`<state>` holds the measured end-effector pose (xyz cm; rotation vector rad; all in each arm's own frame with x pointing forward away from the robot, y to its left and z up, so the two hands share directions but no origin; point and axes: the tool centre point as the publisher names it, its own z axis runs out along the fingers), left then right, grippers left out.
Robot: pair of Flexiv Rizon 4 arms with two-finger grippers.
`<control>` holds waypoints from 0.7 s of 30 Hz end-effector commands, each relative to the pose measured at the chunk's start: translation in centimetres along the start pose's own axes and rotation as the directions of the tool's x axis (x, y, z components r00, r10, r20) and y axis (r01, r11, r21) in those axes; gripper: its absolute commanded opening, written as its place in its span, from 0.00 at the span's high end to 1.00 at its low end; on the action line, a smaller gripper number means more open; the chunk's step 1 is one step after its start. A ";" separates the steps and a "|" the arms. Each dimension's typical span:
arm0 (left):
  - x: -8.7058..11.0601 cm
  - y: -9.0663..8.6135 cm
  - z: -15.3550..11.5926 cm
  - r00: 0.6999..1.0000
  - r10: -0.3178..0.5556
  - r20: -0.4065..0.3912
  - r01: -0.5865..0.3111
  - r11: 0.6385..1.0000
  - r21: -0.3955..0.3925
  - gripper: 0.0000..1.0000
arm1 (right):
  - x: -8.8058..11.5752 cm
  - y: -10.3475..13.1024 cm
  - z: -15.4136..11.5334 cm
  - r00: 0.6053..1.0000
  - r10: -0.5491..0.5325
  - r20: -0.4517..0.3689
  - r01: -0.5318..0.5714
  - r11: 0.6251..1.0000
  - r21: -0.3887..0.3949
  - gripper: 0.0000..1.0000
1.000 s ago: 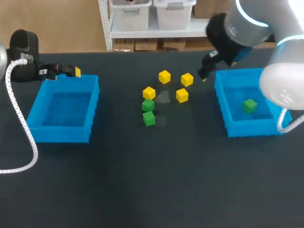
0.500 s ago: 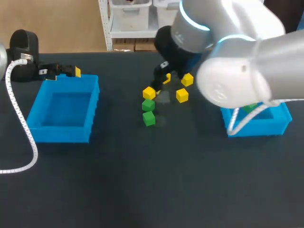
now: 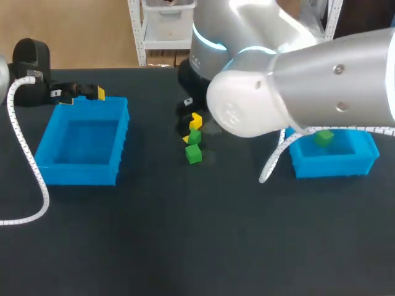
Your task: Put the green cubes in the right bin and the yellow cubes in the left bin.
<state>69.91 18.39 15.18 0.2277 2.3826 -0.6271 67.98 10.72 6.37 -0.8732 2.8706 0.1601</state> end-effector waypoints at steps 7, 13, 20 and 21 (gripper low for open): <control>0.1 0.1 0.0 1.000 0.001 0.004 -0.001 1.000 0.006 0.00 | 0.3 0.6 3.3 0.999 0.025 -0.040 -0.025 1.000 0.005 0.00; 0.1 0.1 0.0 1.000 0.001 0.004 -0.001 1.000 0.006 0.00 | 0.6 1.0 5.0 0.997 0.040 -0.068 -0.040 0.999 -0.001 0.00; 0.1 0.1 0.0 1.000 0.001 0.004 -0.001 1.000 0.006 0.00 | 0.0 1.5 6.6 0.995 0.044 -0.092 -0.044 0.999 -0.001 0.00; 0.1 0.1 0.0 1.000 0.001 0.004 -0.001 1.000 0.006 0.00 | -0.1 1.5 6.8 0.994 0.049 -0.097 -0.049 0.999 -0.001 0.00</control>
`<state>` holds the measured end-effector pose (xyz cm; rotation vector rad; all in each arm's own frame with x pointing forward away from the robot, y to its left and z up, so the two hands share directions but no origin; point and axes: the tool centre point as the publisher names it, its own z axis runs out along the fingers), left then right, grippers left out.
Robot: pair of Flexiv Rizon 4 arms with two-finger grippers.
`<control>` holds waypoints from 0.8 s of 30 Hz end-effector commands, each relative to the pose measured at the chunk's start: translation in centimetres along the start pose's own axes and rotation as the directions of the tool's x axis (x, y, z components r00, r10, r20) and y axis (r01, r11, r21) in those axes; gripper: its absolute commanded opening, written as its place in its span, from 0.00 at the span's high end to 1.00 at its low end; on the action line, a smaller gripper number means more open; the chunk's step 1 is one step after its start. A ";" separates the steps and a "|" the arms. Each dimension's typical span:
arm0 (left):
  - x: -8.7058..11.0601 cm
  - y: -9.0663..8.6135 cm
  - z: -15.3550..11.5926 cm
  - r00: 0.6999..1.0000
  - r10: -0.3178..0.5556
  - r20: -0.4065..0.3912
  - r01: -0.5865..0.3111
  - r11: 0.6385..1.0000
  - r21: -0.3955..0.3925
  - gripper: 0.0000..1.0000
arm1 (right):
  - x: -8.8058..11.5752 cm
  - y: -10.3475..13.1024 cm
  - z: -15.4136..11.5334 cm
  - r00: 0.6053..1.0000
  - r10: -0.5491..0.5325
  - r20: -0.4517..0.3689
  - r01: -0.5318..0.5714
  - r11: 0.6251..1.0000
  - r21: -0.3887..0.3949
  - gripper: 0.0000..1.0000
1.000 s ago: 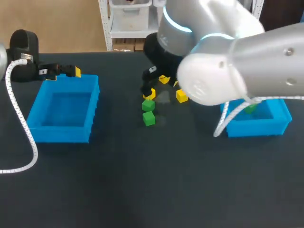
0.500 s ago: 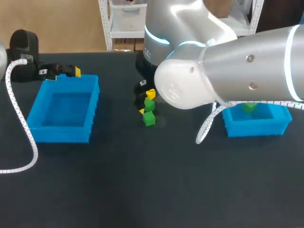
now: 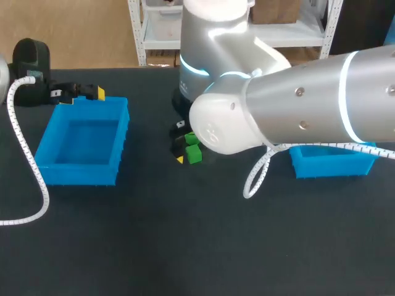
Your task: Put the green cubes in the right bin and the yellow cubes in the left bin.
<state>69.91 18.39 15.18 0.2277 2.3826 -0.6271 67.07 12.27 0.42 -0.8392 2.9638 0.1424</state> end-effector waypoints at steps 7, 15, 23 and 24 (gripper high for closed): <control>0.1 0.1 0.0 1.000 0.001 0.004 -0.001 1.000 0.006 0.00 | -0.9 0.3 1.8 0.998 0.006 -0.062 -0.005 1.000 0.014 0.95; 0.1 0.1 0.0 1.000 0.001 0.004 -0.001 1.000 0.006 0.00 | -0.1 -0.3 1.5 0.997 -0.015 -0.072 0.018 0.999 0.039 1.00; 0.1 0.1 0.0 1.000 0.001 0.004 -0.001 1.000 0.006 0.00 | -0.3 -3.6 -3.0 0.999 0.011 0.039 -0.014 0.998 0.062 1.00; 0.1 0.1 0.0 1.000 0.001 0.004 -0.001 1.000 0.006 0.00 | -0.2 -4.3 -4.1 0.998 0.032 0.062 -0.036 0.998 0.056 1.00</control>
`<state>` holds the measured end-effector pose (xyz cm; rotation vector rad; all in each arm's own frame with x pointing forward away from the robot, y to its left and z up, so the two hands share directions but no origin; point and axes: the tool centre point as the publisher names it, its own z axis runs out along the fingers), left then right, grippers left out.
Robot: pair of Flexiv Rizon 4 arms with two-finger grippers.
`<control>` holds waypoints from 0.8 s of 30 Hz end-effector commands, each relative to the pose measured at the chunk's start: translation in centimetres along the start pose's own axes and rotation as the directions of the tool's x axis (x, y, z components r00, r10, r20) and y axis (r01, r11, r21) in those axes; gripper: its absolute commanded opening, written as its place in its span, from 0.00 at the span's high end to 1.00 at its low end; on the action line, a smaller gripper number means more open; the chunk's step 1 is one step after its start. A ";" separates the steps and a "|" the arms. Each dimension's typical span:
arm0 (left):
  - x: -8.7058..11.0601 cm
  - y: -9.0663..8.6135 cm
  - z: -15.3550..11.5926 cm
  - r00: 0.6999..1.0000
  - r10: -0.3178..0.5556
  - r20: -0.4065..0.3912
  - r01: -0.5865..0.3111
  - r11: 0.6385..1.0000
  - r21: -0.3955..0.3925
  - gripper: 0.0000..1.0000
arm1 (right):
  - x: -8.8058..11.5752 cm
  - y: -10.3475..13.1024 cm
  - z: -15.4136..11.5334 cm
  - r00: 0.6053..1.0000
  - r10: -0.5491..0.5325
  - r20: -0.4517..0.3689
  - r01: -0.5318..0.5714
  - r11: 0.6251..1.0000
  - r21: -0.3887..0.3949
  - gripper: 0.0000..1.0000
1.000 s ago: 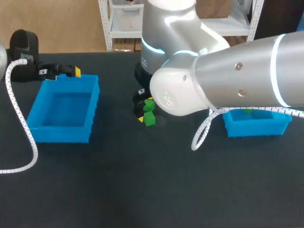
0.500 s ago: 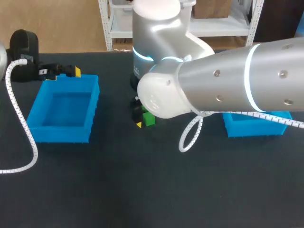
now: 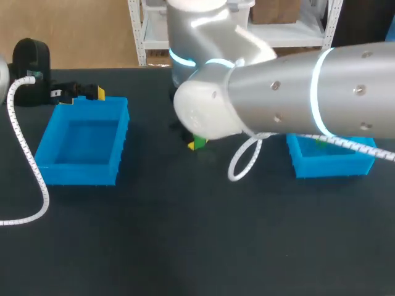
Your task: Put the green cubes in the right bin and the yellow cubes in the left bin.
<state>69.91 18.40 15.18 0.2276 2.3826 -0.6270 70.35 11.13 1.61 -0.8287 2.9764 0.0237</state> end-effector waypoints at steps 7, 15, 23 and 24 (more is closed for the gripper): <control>0.1 0.1 0.0 1.000 0.001 0.004 -0.001 1.000 0.006 0.00 | 3.4 -6.5 -6.3 0.975 0.121 0.185 -0.123 0.992 -0.001 1.00; 0.1 0.1 0.0 1.000 0.001 0.004 -0.001 1.000 0.006 0.00 | 5.3 -12.6 -7.7 0.938 0.262 0.229 -0.275 0.961 0.028 1.00; 0.1 0.1 0.0 1.000 0.001 0.004 -0.001 1.000 0.006 0.00 | 8.3 -18.8 -7.6 0.871 0.431 0.236 -0.449 0.893 0.027 1.00; 0.1 0.1 0.0 1.000 0.001 0.004 -0.001 1.000 0.006 0.00 | 8.7 -19.4 -7.5 0.862 0.447 0.239 -0.467 0.884 0.030 1.00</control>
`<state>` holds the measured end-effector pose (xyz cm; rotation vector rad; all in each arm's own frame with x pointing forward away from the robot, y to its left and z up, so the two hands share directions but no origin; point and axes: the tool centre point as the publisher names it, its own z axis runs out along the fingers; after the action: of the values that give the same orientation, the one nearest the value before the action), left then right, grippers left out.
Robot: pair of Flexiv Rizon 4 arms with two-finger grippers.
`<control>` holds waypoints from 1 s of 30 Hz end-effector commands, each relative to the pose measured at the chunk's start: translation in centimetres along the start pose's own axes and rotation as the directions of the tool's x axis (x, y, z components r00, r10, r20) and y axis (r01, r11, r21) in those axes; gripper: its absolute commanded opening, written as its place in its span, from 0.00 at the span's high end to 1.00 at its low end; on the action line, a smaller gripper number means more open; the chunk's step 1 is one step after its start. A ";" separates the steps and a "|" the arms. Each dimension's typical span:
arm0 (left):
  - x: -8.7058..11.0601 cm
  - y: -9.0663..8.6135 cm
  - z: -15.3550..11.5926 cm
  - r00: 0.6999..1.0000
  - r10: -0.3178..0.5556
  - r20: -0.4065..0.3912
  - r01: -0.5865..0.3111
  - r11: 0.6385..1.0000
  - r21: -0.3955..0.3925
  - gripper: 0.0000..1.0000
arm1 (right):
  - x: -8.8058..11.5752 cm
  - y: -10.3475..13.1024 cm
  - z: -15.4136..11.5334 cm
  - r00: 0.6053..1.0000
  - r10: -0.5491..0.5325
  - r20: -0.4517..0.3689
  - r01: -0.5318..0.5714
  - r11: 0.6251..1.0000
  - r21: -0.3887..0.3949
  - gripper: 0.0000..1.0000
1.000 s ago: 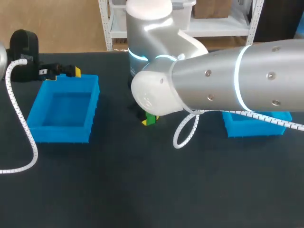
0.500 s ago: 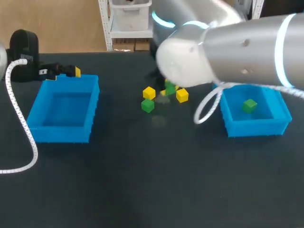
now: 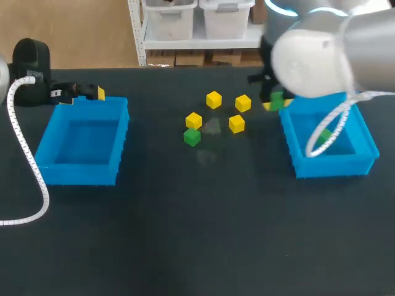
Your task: Put the green cubes in the right bin and the yellow cubes in the left bin.
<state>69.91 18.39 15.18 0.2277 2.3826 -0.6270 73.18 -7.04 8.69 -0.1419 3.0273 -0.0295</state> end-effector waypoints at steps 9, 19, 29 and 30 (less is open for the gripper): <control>0.1 0.1 0.0 1.000 0.001 0.004 -0.001 1.000 0.006 0.00 | 1.5 -8.4 1.8 0.970 0.193 0.146 -0.194 0.981 -0.009 1.00; 0.1 0.1 0.0 1.000 0.001 0.004 -0.001 1.000 0.006 0.00 | 1.2 -8.4 2.2 0.980 0.150 0.129 -0.150 0.989 -0.007 0.00; 0.1 0.1 0.0 1.000 0.001 0.004 -0.001 1.000 0.006 0.00 | -1.7 -2.4 -0.5 0.978 -0.086 0.190 0.092 0.995 -0.026 0.00; 0.1 0.1 0.0 1.000 0.001 0.004 -0.001 1.000 0.006 0.00 | -2.0 -1.4 -0.7 0.974 -0.112 0.197 0.121 0.992 -0.034 0.00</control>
<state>69.91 18.39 15.18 0.2276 2.3826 -0.6270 74.83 -9.67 9.44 -0.2713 2.8112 0.0391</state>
